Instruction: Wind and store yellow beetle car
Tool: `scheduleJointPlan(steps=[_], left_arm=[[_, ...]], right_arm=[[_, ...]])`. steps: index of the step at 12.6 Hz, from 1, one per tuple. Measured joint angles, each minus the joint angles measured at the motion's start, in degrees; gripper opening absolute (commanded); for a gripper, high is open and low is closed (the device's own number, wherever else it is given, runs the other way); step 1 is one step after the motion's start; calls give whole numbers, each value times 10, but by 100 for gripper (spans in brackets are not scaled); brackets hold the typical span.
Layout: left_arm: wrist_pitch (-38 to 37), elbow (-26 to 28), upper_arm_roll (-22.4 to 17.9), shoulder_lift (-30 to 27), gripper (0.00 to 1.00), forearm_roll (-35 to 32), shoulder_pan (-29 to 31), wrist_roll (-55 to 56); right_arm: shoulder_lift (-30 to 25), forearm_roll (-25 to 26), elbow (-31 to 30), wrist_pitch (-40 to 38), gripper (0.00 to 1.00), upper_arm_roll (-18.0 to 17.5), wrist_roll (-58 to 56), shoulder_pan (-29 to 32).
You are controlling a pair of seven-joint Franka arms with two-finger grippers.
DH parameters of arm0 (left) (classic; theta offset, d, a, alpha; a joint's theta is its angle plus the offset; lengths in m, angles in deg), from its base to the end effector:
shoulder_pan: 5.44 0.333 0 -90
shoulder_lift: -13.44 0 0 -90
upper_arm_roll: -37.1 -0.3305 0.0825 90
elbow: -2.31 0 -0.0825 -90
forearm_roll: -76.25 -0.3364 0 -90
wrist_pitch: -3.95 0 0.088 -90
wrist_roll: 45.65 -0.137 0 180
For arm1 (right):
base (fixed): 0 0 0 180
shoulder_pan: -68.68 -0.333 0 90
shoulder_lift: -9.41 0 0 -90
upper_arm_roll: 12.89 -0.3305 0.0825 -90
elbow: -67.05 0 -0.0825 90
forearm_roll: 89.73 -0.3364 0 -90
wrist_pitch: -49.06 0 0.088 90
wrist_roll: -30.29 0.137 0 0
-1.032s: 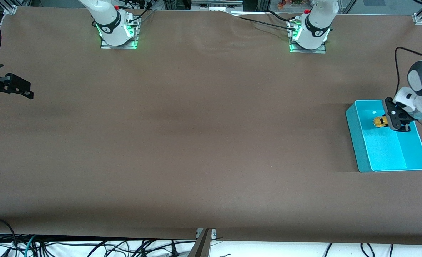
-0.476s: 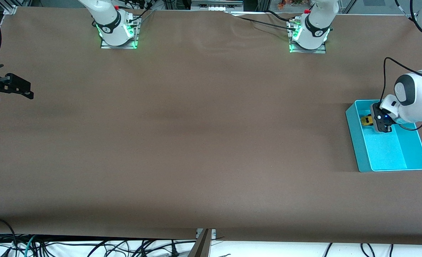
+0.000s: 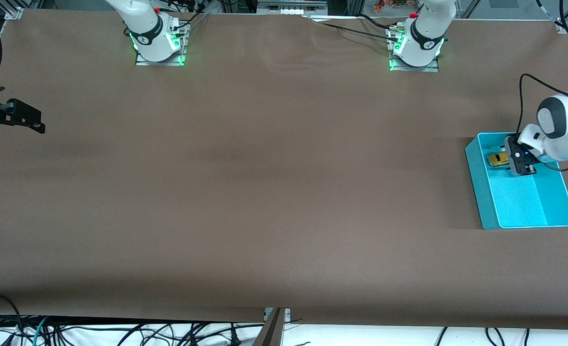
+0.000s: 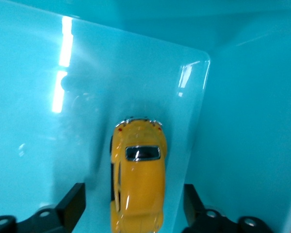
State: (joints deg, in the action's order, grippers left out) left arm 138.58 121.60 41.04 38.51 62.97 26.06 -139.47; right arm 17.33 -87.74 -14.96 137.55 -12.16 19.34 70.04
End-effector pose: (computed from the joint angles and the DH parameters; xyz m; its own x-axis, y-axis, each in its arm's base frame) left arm 0.4768 0.2584 0.2230 0.2297 -0.9687 -0.0938 -0.9529 -0.2435 0.1809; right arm 0.5476 -0.0243 0.5928 0.9877 0.1531 -0.0316 0.1541 -0.9876 0.0310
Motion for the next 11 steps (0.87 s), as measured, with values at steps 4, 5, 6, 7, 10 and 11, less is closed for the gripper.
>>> scheduleJointPlan(steps=[4,5,6,7,10,11], left_arm=[[-23,-5,9,-69,100,5,-19,25],[-25,-9,14,-85,100,8,-32,46],[-40,-19,23,-102,100,10,-45,74],[-79,-37,33,-121,100,15,-58,111],[-201,-88,44,-183,100,31,-101,249],[-225,-92,45,-201,100,37,-113,301]], right_arm=[[0,0,0,0,100,0,2,0],[0,0,0,0,100,0,2,0],[0,0,0,0,100,0,3,0],[0,0,0,0,100,0,3,0],[0,0,0,0,100,0,3,0],[0,0,0,0,100,0,3,0]])
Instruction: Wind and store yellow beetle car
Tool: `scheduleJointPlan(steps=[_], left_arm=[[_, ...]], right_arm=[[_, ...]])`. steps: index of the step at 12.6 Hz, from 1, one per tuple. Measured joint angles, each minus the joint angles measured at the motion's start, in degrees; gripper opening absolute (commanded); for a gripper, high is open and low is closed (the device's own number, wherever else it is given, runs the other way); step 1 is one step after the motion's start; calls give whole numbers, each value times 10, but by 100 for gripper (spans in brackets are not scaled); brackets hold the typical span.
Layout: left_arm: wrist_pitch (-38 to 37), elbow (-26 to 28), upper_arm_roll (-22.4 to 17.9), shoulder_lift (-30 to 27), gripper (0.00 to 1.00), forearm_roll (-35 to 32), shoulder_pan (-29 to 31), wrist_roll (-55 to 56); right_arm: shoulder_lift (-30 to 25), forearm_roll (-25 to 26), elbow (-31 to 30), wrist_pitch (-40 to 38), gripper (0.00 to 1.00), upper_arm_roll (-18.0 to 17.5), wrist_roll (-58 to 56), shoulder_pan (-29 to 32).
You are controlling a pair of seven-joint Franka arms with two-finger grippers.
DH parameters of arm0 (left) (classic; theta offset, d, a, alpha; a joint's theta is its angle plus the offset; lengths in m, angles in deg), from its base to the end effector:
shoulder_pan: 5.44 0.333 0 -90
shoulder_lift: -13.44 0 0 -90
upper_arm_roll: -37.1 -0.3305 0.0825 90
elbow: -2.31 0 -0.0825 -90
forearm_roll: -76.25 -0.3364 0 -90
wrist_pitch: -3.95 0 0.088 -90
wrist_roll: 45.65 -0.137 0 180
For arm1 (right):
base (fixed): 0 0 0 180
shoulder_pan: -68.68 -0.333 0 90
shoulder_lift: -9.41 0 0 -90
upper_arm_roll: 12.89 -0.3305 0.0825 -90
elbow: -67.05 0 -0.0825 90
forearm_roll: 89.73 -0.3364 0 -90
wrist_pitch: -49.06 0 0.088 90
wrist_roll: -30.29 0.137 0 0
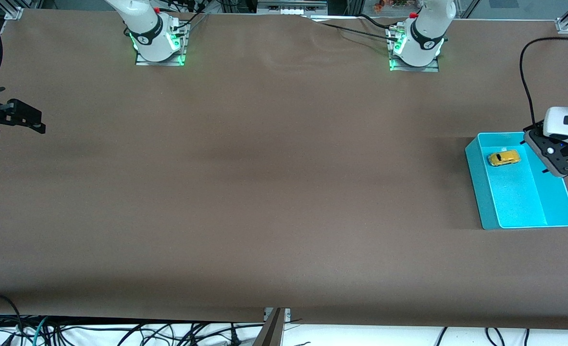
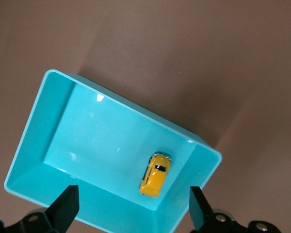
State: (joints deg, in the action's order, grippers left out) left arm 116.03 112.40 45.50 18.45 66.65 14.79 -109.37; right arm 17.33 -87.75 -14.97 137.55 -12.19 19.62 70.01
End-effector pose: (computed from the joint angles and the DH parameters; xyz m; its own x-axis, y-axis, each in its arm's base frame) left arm 0.5169 0.1261 0.4471 0.5576 -0.8166 -0.1489 -0.8267 -0.5625 -0.0114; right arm 0.5476 -0.0237 0.5927 0.9883 0.1493 -0.0315 0.1503 -0.9882 0.0309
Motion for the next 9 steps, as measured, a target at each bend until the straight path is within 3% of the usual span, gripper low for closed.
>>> scheduleJointPlan(steps=[4,9], left_arm=[[-87,-21,0,-24,100,20,-44,233],[-123,-72,0,-24,100,76,-89,452]], right_arm=[[0,0,0,0,100,0,0,0],[0,0,0,0,100,0,1,0]])
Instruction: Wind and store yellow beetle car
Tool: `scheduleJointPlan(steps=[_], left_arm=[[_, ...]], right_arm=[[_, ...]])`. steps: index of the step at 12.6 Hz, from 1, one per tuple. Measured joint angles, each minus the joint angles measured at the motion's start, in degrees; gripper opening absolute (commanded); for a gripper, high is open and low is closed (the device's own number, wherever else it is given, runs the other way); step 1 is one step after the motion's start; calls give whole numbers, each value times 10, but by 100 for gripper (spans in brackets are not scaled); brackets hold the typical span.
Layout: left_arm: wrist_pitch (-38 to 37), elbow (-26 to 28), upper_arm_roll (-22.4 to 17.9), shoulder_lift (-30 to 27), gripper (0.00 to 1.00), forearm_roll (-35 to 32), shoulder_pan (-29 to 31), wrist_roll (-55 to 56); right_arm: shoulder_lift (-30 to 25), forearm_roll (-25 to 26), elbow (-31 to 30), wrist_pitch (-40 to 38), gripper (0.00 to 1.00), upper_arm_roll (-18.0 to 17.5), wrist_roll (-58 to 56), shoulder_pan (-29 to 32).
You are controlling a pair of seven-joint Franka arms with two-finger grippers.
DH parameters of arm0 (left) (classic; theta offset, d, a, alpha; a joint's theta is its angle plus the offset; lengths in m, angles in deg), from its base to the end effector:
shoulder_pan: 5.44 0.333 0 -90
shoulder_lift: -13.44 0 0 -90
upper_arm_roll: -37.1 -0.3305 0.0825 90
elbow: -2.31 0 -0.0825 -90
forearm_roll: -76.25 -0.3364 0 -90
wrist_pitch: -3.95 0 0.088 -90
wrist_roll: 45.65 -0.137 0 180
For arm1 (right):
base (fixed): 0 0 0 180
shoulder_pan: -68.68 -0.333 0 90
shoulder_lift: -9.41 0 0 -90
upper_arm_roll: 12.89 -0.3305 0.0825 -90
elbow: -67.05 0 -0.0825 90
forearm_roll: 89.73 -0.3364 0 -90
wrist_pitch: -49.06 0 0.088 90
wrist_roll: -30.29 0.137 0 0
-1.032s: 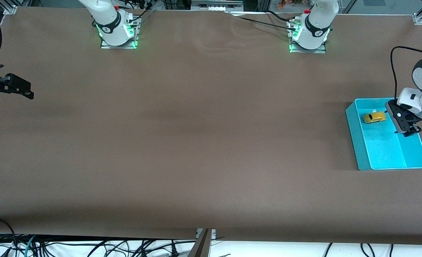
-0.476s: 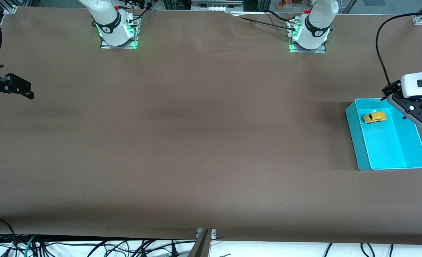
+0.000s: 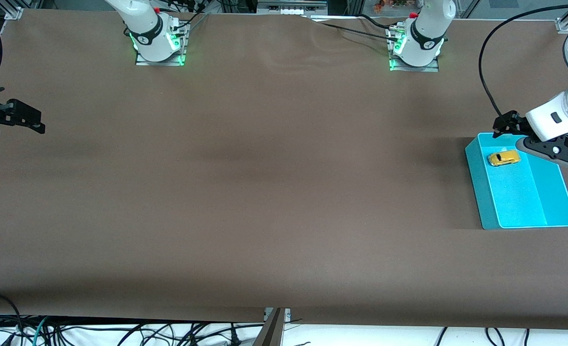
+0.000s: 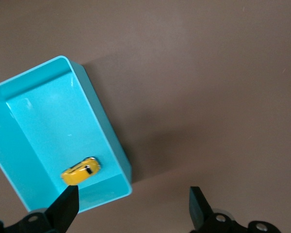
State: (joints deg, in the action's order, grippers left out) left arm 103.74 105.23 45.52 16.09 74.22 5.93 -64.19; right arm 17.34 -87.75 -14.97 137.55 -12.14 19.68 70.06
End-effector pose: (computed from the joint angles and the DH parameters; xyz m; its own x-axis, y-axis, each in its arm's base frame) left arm 0.5166 0.0321 0.5036 0.9558 -0.2752 -0.1038 -0.2761 -0.9611 0.0059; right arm 0.5476 -0.0246 0.5927 0.9887 0.1465 -0.0317 0.1475 -0.9886 0.0310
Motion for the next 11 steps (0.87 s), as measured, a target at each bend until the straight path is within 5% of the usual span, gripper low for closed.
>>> scheduleJointPlan(steps=[5,11], left_arm=[[-22,-17,1,-2,100,36,-18,124],[-35,-23,8,-22,100,35,-27,138]], right_arm=[[0,0,0,0,100,0,0,0],[0,0,0,0,100,0,0,0]])
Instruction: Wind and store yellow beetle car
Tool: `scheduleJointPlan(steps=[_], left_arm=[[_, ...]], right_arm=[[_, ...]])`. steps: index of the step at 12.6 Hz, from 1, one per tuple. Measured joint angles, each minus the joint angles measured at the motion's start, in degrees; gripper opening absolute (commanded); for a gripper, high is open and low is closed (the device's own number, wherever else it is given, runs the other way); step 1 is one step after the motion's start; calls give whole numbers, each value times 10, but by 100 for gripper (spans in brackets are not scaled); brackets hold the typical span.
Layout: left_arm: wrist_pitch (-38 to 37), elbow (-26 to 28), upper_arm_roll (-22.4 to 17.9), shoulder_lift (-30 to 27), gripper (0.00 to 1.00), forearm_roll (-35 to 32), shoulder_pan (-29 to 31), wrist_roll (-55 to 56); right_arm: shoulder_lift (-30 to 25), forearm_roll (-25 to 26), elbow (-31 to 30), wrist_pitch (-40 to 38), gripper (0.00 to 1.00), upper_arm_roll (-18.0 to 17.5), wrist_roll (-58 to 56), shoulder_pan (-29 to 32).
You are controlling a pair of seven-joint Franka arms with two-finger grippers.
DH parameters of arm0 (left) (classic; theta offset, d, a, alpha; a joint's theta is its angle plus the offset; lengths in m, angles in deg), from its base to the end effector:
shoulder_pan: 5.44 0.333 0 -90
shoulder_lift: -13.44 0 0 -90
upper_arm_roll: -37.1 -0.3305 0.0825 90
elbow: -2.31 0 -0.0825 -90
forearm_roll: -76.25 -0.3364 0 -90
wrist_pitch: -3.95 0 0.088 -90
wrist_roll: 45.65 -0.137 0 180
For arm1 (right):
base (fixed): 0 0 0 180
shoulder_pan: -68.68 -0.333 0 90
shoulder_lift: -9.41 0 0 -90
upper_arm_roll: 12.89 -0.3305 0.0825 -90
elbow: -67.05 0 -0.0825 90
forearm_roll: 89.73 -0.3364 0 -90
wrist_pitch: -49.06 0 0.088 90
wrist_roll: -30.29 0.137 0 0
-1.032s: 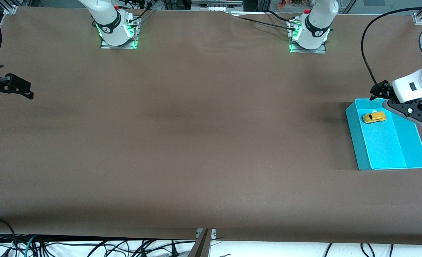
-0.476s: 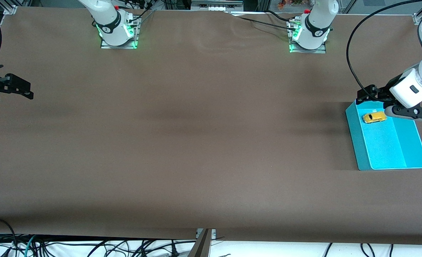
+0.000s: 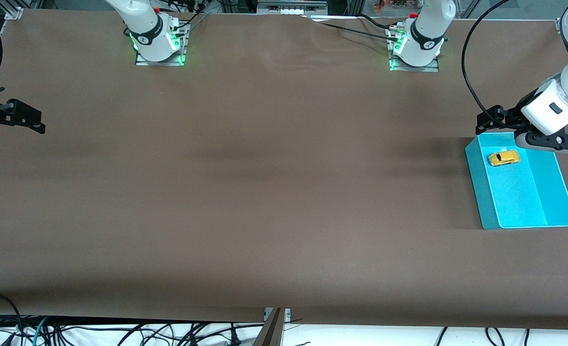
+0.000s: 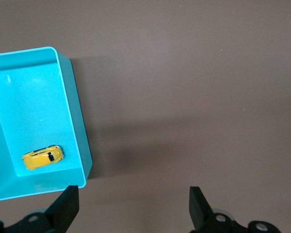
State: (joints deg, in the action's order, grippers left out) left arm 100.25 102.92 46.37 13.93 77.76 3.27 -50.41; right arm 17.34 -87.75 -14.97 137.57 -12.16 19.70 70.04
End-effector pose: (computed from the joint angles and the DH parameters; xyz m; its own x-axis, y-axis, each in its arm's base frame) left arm 0.5075 -0.0080 0.5352 0.9926 -0.0899 -0.0811 -0.0874 -0.9956 0.0341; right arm 0.5476 -0.0243 0.5927 0.9887 0.1469 -0.0313 0.1479 -0.9885 0.0311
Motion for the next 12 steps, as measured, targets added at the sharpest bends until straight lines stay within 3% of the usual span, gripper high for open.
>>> scheduleJointPlan(steps=[12], left_arm=[[-19,0,12,-23,100,0,-6,32]], right_arm=[[0,0,0,0,100,0,0,0]])
